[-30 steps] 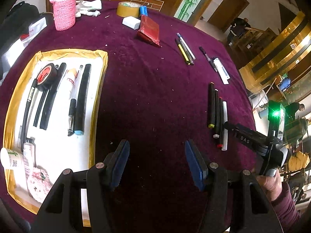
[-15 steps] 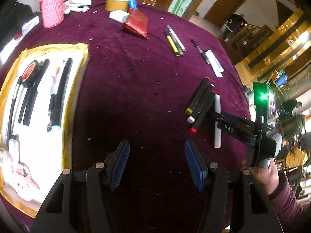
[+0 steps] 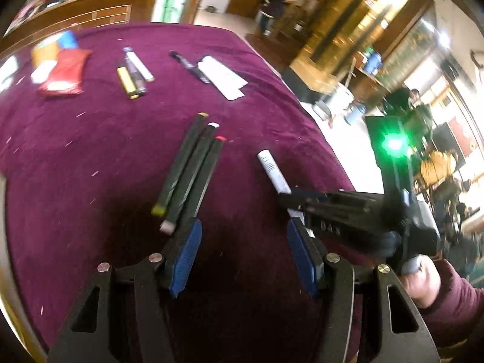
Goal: Organize objects
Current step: 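Move both tools back to the markers and grasp the white paint marker with the right tool, then grasp the red-capped black marker with the left tool while the right tool holds the white marker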
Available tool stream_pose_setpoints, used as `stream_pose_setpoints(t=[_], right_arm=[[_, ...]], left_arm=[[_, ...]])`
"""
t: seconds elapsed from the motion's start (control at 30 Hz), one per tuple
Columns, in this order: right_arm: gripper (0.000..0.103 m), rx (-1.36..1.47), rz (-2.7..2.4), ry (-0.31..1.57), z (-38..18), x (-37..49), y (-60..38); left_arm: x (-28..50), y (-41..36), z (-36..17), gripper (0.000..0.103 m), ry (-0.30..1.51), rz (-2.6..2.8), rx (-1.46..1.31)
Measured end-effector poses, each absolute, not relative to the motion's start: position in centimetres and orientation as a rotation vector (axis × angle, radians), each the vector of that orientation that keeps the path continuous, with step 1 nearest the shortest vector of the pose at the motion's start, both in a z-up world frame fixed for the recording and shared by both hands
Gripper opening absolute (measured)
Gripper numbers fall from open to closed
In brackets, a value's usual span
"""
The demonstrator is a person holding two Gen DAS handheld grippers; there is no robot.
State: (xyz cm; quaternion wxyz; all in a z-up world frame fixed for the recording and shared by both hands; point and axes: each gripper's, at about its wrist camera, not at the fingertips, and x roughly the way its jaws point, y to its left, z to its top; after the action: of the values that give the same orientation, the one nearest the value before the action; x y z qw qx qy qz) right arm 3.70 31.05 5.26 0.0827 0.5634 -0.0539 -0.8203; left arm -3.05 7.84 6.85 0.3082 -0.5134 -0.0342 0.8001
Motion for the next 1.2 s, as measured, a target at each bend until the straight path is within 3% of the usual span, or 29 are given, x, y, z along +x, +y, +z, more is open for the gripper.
stream_pose_setpoints(t=[0.17,0.43,0.8,0.83,0.93,1.03,1.2], right_arm=[[0.012,1.646,-2.461,-0.117,5.3,4.1,30.8],[0.013,1.611,-2.447,-0.241,5.2,4.2,31.9],[0.015,1.635,-2.422,-0.241,5.2,3.8,31.9],[0.015,1.638,-2.418,-0.252,5.2,3.7,32.0],[0.015,1.641,-2.409,-0.272,5.1,3.6,32.2],[0.020,1.644,-2.393,-0.253,5.2,3.5,31.9],[0.042,1.660,-2.348,-0.187,5.4,3.2,30.6]], left_arm=[[-4.8,9.0,4.9,0.052,-0.111,2.005,-1.397],[-6.0,8.8,4.3,0.052,-0.040,2.046,-1.401],[-6.4,10.8,2.2,0.051,0.169,2.080,-1.451],[-6.1,10.9,2.2,0.046,0.182,2.077,-1.447],[-5.1,11.0,2.1,0.015,0.162,2.052,-1.470],[-4.7,10.6,2.0,0.013,0.147,2.071,-1.483],[-5.4,11.4,2.1,0.014,0.151,2.115,-1.472]])
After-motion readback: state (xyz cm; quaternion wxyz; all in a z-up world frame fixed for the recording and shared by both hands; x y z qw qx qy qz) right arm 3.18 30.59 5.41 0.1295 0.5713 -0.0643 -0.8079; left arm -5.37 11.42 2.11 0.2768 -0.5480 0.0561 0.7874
